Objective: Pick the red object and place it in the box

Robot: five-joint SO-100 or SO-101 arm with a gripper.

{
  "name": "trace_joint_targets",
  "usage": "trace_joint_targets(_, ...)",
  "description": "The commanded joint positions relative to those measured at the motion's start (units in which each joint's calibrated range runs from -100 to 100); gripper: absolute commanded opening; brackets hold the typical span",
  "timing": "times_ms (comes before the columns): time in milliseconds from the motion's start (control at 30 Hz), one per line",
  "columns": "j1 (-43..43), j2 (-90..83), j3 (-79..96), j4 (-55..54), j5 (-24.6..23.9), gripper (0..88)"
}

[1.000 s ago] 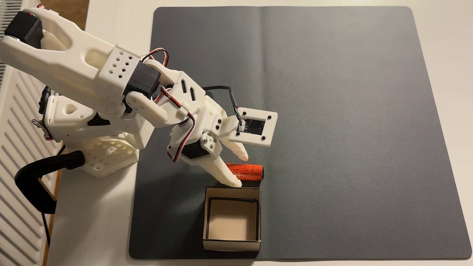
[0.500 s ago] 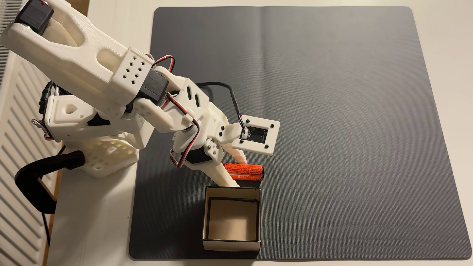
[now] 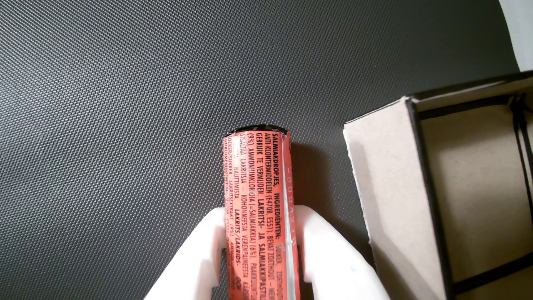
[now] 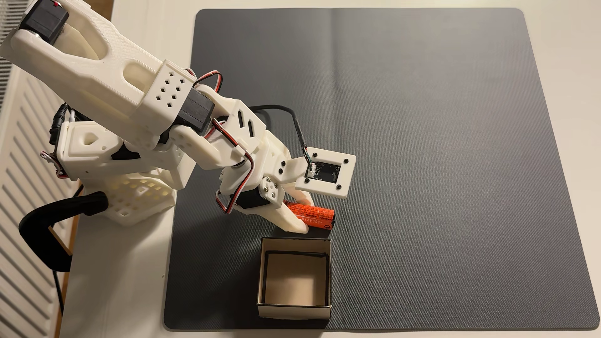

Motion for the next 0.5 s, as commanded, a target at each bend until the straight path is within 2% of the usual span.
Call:
trace_joint_targets(0, -0.37, 0.0, -2.35, 0.79, 0.15, 0.7)
trace_joint_targets(233, -0.74, -0.08, -19.85, 19.24, -0.22, 0.7)
trace_joint_targets(467, -1.48, -5.1, -30.56, 31.82, -1.88, 0.7)
